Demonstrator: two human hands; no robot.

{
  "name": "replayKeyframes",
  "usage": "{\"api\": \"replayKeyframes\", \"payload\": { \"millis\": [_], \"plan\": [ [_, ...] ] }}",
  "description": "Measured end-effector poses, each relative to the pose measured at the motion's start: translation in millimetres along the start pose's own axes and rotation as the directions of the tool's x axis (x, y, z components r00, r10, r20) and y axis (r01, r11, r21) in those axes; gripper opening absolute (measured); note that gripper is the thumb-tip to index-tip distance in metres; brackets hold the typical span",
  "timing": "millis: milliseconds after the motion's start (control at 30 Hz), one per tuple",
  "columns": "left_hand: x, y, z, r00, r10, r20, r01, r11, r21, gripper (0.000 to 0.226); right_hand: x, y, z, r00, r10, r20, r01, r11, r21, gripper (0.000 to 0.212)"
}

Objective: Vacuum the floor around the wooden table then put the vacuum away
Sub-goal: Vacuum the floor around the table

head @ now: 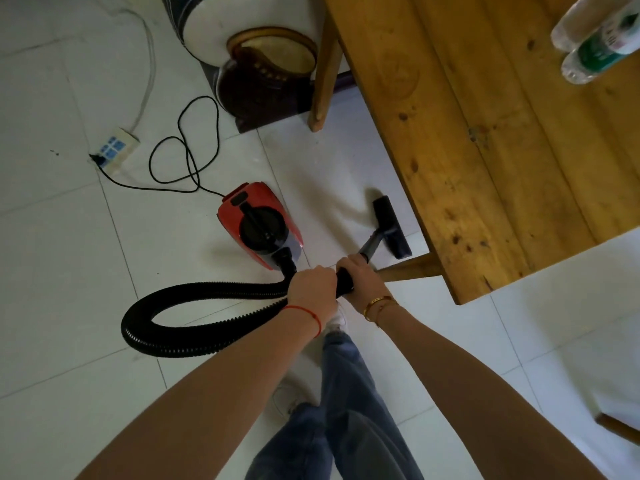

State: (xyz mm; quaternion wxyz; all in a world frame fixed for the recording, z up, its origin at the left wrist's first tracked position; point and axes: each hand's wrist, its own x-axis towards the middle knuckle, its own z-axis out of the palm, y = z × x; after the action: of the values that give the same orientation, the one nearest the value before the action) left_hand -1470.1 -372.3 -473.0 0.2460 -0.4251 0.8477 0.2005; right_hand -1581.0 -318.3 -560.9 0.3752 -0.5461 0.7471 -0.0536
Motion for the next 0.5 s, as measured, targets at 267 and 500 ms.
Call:
{"api": "replayKeyframes", "payload": {
  "millis": [267, 500],
  "plan": [
    [34.1, 0.6, -30.3, 0.997, -0.076, 0.011, 0.077, 0.988, -0.131, 0.024, 46.5, 5.4, -41.9, 0.991, -0.085, 0.101, 0.090, 0.995, -0.037, 0.031],
    [25.4, -36.8, -54.4, 0.982, -0.185, 0.025, 0.186, 0.959, -0.211, 0.029, 77.1, -41.1, -55.6, 0.949, -0.258, 0.182, 0.266, 0.964, -0.020, 0.028]
  ]
}}
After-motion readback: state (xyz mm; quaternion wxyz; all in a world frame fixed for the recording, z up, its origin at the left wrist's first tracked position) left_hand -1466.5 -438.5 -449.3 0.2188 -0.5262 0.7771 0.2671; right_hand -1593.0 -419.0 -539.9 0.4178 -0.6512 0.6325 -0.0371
